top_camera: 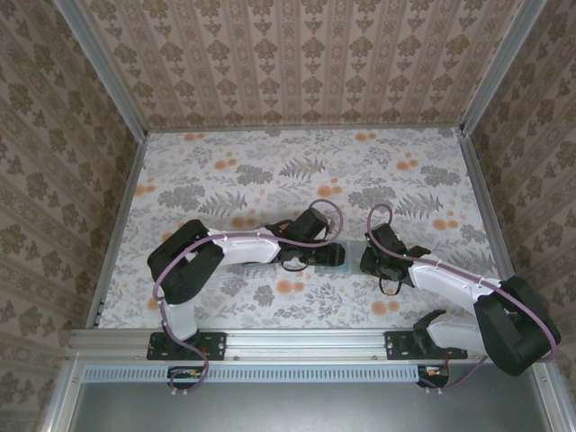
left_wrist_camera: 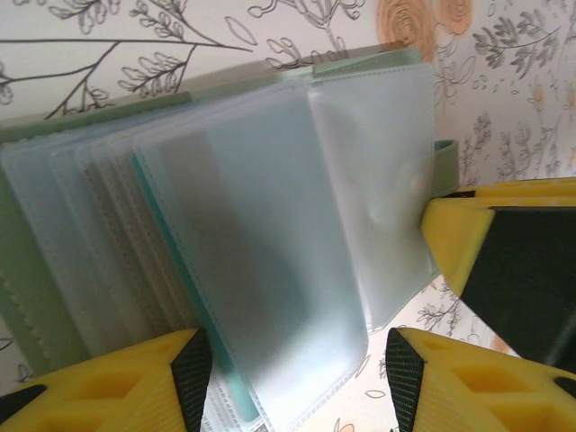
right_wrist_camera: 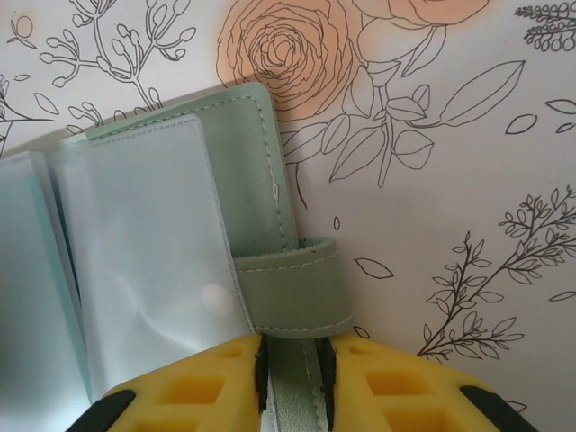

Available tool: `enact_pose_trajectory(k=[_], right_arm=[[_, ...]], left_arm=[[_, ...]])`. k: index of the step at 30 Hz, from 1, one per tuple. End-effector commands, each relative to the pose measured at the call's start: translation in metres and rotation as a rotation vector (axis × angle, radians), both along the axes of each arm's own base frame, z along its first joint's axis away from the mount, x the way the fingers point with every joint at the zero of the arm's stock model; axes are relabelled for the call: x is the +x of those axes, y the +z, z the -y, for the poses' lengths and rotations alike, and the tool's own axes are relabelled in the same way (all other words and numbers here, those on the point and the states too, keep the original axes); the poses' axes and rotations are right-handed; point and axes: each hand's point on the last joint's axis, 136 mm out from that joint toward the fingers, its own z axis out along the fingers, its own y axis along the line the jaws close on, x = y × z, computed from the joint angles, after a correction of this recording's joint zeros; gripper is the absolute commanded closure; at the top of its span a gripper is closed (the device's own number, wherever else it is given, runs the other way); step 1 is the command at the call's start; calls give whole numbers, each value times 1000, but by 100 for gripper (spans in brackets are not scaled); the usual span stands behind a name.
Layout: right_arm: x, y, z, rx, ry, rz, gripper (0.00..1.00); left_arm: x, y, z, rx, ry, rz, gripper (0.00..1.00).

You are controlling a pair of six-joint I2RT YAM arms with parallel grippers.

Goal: Take the credit cards out of the card holder

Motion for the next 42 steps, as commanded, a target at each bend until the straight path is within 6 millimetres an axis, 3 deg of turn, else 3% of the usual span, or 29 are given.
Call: enact_pose_trajectory(k=[1, 12, 16, 19, 29, 34, 38, 42], right_arm=[[-3, -3, -2, 9, 14, -9, 74], [-3, -3, 0, 7, 10, -8, 74], [-3, 0, 1, 6, 2, 0, 73], [-4, 3, 4, -1, -11, 12, 67], [-10, 34, 28, -28, -91, 103, 63], [-18, 39, 42, -33, -134, 128, 62], [-18, 43, 40, -10, -120, 149, 61], [-10, 46, 23, 45, -45, 163, 65]], left_arm=[[-3, 9, 18, -63, -28, -12, 42], [-4, 23, 28, -109, -55, 8, 34], [-5, 25, 30, -113, -63, 14, 25], [-5, 26, 32, -128, -67, 12, 18], [-6, 51, 61, -222, -112, 26, 26], [-10, 56, 79, -253, -144, 14, 27], [-6, 54, 72, -237, -125, 23, 28], [3, 57, 48, -217, -81, 48, 28]])
